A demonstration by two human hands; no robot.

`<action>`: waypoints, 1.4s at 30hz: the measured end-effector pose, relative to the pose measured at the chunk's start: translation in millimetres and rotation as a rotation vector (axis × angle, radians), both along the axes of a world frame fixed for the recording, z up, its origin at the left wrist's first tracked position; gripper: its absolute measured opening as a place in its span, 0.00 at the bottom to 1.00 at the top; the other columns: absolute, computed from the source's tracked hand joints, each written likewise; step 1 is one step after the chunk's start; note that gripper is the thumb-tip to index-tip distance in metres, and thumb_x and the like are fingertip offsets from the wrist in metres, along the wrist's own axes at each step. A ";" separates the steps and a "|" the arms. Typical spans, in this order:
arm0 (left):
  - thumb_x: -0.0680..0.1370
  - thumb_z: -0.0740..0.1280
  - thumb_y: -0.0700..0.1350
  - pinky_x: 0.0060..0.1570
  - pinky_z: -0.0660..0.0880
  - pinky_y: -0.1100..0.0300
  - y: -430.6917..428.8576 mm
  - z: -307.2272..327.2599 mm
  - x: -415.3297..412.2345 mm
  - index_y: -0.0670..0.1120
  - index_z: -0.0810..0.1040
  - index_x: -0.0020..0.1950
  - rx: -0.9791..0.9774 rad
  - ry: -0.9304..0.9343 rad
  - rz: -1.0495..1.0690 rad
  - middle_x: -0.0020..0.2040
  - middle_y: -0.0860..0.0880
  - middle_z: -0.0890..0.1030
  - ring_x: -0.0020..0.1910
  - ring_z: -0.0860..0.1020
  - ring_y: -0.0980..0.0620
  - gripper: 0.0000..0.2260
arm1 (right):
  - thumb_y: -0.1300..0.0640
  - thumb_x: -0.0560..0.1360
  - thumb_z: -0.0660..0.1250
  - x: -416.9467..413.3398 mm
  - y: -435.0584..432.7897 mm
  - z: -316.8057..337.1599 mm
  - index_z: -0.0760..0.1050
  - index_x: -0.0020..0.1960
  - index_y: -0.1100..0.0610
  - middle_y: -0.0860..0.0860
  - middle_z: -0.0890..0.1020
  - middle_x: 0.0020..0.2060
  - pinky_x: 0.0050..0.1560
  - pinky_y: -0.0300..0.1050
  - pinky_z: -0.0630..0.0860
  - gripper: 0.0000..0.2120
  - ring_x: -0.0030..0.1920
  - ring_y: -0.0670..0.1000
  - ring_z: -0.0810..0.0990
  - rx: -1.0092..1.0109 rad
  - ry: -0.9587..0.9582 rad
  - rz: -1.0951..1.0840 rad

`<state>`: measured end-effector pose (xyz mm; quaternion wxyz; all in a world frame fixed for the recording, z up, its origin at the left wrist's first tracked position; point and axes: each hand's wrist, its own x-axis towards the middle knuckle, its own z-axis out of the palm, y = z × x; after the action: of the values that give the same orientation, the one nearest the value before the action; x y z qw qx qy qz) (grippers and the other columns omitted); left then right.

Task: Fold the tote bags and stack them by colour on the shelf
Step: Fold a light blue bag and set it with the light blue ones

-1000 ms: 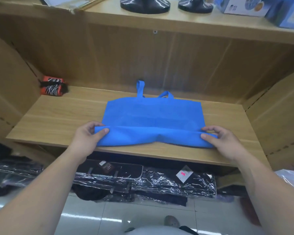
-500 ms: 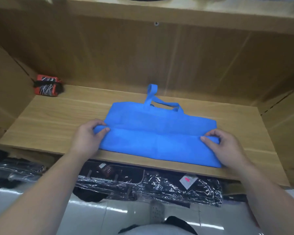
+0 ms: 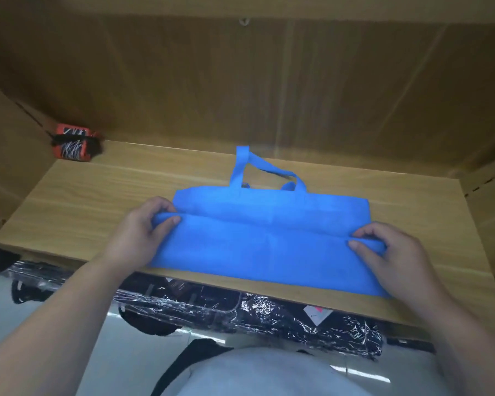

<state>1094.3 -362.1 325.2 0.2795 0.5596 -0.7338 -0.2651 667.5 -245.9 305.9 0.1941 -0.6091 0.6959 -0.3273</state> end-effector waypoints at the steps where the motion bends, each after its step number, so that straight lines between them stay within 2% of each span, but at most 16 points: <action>1: 0.77 0.73 0.39 0.44 0.69 0.72 -0.3 -2.4 -1.4 0.56 0.75 0.44 -0.001 -0.016 -0.004 0.46 0.65 0.79 0.42 0.75 0.69 0.12 | 0.62 0.72 0.77 -0.3 0.1 -0.1 0.80 0.46 0.52 0.43 0.83 0.44 0.50 0.28 0.69 0.09 0.47 0.44 0.79 0.001 0.002 -0.001; 3: 0.76 0.74 0.38 0.46 0.68 0.75 0.2 -7.9 -2.4 0.56 0.76 0.43 0.018 -0.059 -0.007 0.48 0.65 0.79 0.44 0.76 0.70 0.14 | 0.63 0.71 0.78 0.5 2.5 -1.8 0.80 0.45 0.51 0.43 0.83 0.44 0.51 0.26 0.69 0.10 0.47 0.44 0.79 -0.007 0.000 -0.019; 7: 0.75 0.75 0.42 0.52 0.69 0.70 2.9 -19.0 4.6 0.49 0.82 0.49 -0.076 -0.168 -0.053 0.46 0.62 0.80 0.49 0.79 0.54 0.06 | 0.62 0.69 0.80 6.8 7.2 -9.0 0.81 0.45 0.54 0.45 0.81 0.43 0.52 0.30 0.70 0.10 0.46 0.44 0.78 -0.069 0.063 -0.081; 9: 0.76 0.70 0.48 0.55 0.69 0.66 6.9 -20.8 8.9 0.43 0.82 0.52 -0.149 -0.181 -0.095 0.49 0.53 0.81 0.50 0.79 0.52 0.10 | 0.60 0.70 0.80 14.0 7.1 -12.4 0.82 0.46 0.55 0.46 0.81 0.43 0.53 0.39 0.71 0.09 0.47 0.49 0.78 -0.100 0.140 -0.071; 11: 0.77 0.65 0.50 0.55 0.69 0.64 7.5 -22.5 13.5 0.41 0.82 0.54 -0.218 -0.187 -0.117 0.49 0.48 0.82 0.50 0.77 0.51 0.15 | 0.55 0.72 0.77 20.3 5.1 -12.5 0.83 0.48 0.54 0.47 0.82 0.45 0.55 0.40 0.70 0.07 0.48 0.51 0.78 -0.129 0.187 -0.024; 13: 0.78 0.63 0.47 0.52 0.70 0.60 0.8 -23.1 16.5 0.39 0.82 0.55 -0.311 -0.215 -0.115 0.47 0.43 0.81 0.47 0.77 0.46 0.15 | 0.50 0.73 0.73 23.9 0.4 -8.6 0.83 0.51 0.54 0.47 0.82 0.47 0.58 0.36 0.67 0.10 0.49 0.51 0.77 -0.111 0.186 0.012; 16: 0.79 0.64 0.41 0.48 0.72 0.50 -23.3 -15.6 16.2 0.36 0.81 0.57 -0.500 -0.253 -0.048 0.45 0.39 0.79 0.43 0.76 0.39 0.12 | 0.47 0.74 0.70 29.7 -11.1 -3.3 0.82 0.57 0.53 0.47 0.81 0.50 0.58 0.41 0.70 0.15 0.53 0.51 0.78 -0.077 0.211 0.028; 19: 0.78 0.66 0.38 0.52 0.71 0.52 -41.4 -7.6 10.0 0.37 0.81 0.58 -0.502 -0.200 0.061 0.48 0.39 0.79 0.48 0.75 0.41 0.10 | 0.46 0.74 0.69 34.7 -22.7 -5.6 0.82 0.58 0.53 0.49 0.81 0.49 0.56 0.45 0.73 0.16 0.52 0.54 0.79 -0.070 0.257 -0.022; 22: 0.78 0.67 0.37 0.58 0.72 0.55 -34.7 -22.1 13.2 0.39 0.82 0.55 -0.328 -0.128 0.072 0.51 0.41 0.79 0.52 0.77 0.41 0.08 | 0.49 0.73 0.71 36.9 -28.3 -13.8 0.85 0.54 0.54 0.50 0.79 0.46 0.55 0.39 0.68 0.14 0.50 0.55 0.78 -0.100 0.238 -0.058; 24: 0.77 0.65 0.42 0.58 0.75 0.47 -22.2 -31.9 19.8 0.40 0.82 0.53 -0.244 -0.108 0.067 0.50 0.43 0.79 0.51 0.78 0.40 0.09 | 0.53 0.74 0.75 37.9 -28.8 -18.9 0.85 0.53 0.54 0.49 0.78 0.44 0.55 0.38 0.67 0.10 0.50 0.54 0.77 -0.130 0.204 -0.075; 29: 0.69 0.62 0.47 0.39 0.67 0.54 -11.3 -30.2 22.4 0.41 0.73 0.36 -0.289 -0.161 0.043 0.36 0.47 0.72 0.38 0.71 0.45 0.09 | 0.60 0.73 0.76 39.9 -26.6 -20.6 0.86 0.50 0.55 0.49 0.78 0.44 0.54 0.38 0.67 0.06 0.49 0.53 0.77 -0.149 0.194 -0.067; 31: 0.67 0.61 0.48 0.38 0.62 0.55 -13.0 -28.9 20.3 0.42 0.70 0.34 -0.281 -0.213 0.040 0.35 0.48 0.70 0.36 0.69 0.45 0.09 | 0.62 0.72 0.77 39.7 -29.4 -16.6 0.86 0.49 0.55 0.49 0.79 0.43 0.53 0.40 0.69 0.07 0.50 0.55 0.78 -0.134 0.203 -0.063; 33: 0.66 0.63 0.48 0.44 0.68 0.54 -15.1 -29.7 20.2 0.42 0.77 0.42 -0.225 -0.198 0.096 0.41 0.46 0.75 0.42 0.74 0.42 0.11 | 0.59 0.71 0.78 38.0 -34.2 -12.9 0.85 0.50 0.55 0.50 0.80 0.44 0.55 0.44 0.72 0.08 0.51 0.56 0.78 -0.102 0.237 -0.053; 36: 0.66 0.67 0.45 0.60 0.71 0.46 -14.6 -28.2 23.8 0.46 0.78 0.63 -0.224 -0.228 0.106 0.59 0.45 0.77 0.57 0.75 0.41 0.24 | 0.59 0.70 0.79 34.9 -40.2 -8.6 0.83 0.53 0.54 0.48 0.79 0.48 0.58 0.51 0.74 0.13 0.53 0.55 0.78 -0.085 0.245 -0.031; 40: 0.75 0.62 0.46 0.62 0.73 0.41 -10.2 -31.6 37.7 0.49 0.85 0.56 -0.240 -0.147 -0.138 0.62 0.49 0.81 0.61 0.77 0.45 0.14 | 0.62 0.73 0.76 35.0 -38.6 -11.1 0.84 0.46 0.52 0.45 0.82 0.47 0.60 0.37 0.68 0.06 0.52 0.53 0.78 -0.207 0.233 0.135; 42: 0.78 0.63 0.54 0.67 0.71 0.42 -7.0 -31.1 48.4 0.49 0.84 0.58 -0.123 -0.083 -0.184 0.65 0.51 0.80 0.65 0.76 0.49 0.16 | 0.59 0.75 0.75 31.5 -34.5 -8.0 0.83 0.48 0.46 0.42 0.84 0.49 0.62 0.34 0.68 0.08 0.55 0.49 0.80 -0.141 0.091 0.181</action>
<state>1142.7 -369.1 294.1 0.2572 0.4820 -0.8080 -0.2206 699.0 -280.3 298.0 0.1478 -0.6956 0.6215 -0.3286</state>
